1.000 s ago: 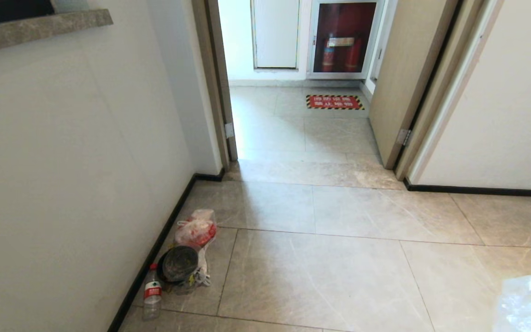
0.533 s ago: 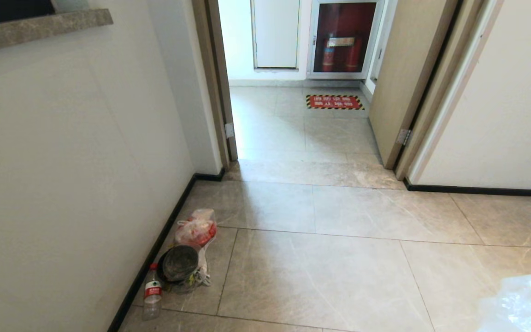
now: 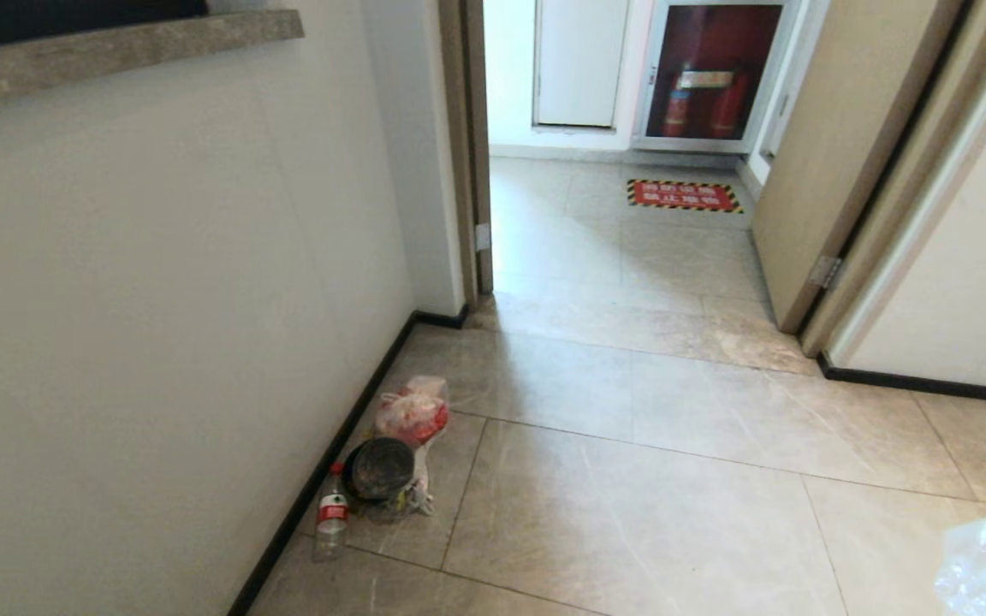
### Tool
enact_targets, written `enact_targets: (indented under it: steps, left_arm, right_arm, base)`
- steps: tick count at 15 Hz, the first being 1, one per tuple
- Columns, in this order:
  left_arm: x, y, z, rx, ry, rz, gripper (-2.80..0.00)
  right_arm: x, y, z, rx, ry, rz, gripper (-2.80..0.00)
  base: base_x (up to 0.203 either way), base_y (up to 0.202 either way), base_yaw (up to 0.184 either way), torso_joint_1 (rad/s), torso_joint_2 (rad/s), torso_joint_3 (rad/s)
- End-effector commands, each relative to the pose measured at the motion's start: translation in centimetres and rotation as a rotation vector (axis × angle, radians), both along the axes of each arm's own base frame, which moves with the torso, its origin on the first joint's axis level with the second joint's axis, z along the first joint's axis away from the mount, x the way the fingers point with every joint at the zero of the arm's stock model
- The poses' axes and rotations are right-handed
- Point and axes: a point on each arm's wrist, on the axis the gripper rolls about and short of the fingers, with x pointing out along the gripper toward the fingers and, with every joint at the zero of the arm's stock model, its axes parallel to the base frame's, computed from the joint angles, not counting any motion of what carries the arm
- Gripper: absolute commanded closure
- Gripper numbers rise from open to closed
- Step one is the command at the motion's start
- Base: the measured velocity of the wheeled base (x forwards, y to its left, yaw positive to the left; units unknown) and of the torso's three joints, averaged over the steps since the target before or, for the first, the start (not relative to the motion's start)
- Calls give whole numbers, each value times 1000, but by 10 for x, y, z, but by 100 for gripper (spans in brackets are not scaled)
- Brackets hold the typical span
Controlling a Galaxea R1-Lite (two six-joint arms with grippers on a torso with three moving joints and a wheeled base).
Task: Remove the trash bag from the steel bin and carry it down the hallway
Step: Put the trash bag at the door
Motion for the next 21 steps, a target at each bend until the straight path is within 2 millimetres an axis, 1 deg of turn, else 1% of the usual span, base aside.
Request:
enact_targets:
  steps: [1, 21]
  left_arm:
    - [0, 0, 0, 0, 0, 0, 0]
    - [0, 0, 0, 1, 0, 0, 0]
  right_arm:
    - [0, 0, 0, 0, 3, 0, 0]
    - [0, 0, 0, -2, 1, 0, 0]
  base:
    - [-1, -13, 166, 4, 4, 4]
    - [0, -10, 171, 4, 3, 3]
